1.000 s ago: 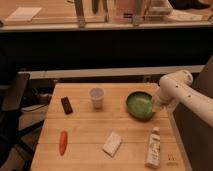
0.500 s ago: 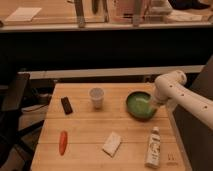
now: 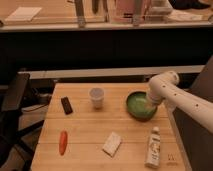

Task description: Push the ceramic bowl across the table

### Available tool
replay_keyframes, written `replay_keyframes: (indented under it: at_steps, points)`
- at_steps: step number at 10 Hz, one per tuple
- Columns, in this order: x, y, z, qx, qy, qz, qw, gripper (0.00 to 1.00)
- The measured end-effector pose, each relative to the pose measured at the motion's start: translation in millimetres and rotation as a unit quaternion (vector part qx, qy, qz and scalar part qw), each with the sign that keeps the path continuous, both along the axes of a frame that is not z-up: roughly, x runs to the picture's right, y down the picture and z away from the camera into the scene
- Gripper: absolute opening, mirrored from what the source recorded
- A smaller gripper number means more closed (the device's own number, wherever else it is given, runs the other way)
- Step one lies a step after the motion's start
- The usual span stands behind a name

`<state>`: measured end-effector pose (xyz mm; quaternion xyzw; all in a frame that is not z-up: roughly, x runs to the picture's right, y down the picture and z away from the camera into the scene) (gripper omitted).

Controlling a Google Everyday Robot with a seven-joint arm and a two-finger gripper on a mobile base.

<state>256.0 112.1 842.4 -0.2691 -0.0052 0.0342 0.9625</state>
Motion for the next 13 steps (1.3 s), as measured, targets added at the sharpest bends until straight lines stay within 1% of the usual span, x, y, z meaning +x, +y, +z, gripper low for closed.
replay_keyframes:
  at_steps: [2, 5, 7, 8, 10, 12, 13]
  points:
    - [-14, 4, 5.2, -0.006, -0.003, -0.009, 0.9999, 0.03]
    - [-12, 10, 10.7, -0.012, -0.002, -0.020, 0.9997, 0.03]
    - [-23, 13, 13.0, -0.016, -0.009, -0.029, 0.9994, 0.03]
    - [-26, 20, 13.3, -0.020, -0.011, -0.033, 0.9992, 0.03]
    - [-28, 26, 14.7, -0.024, -0.012, -0.042, 0.9987, 0.03]
    - [-46, 33, 15.2, -0.033, -0.023, -0.059, 0.9974, 0.03]
    - [-49, 35, 14.5, -0.035, -0.024, -0.066, 0.9969, 0.03]
